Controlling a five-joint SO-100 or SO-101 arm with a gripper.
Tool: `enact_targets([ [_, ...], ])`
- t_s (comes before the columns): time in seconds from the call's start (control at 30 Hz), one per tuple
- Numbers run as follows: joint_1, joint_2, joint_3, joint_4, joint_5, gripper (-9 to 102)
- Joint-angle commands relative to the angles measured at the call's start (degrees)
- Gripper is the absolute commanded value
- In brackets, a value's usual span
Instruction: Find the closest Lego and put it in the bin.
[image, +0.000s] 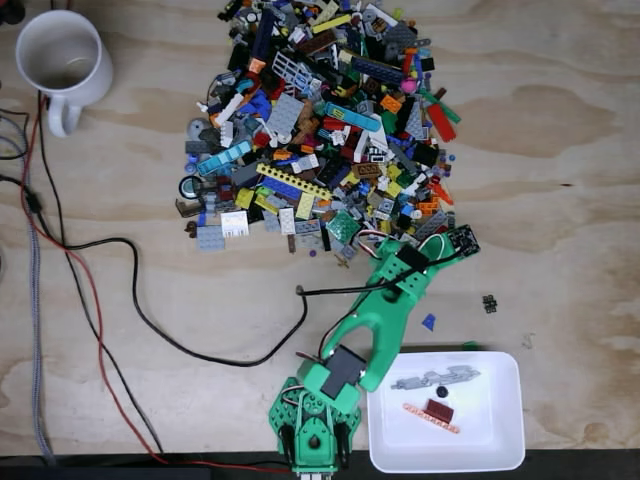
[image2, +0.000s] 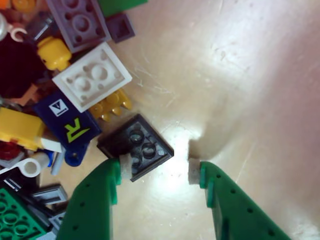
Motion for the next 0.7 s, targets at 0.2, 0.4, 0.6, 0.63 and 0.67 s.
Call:
enact_targets([
  [0.2, 0.79, 3.43, -7.56, 9.23, -6.77, 22],
  [0.4, -0.44, 3.87, -12.92, 13.01, -15.64, 23],
  [0.6, -3.16, 2.99, -10.63, 13.27, -22.59, 23],
  [0.63, -3.16, 2.64, -10.2, 12.66, -23.12, 23],
  [0.67, -3.16, 2.11, -10.02, 12.48, -23.73, 23],
])
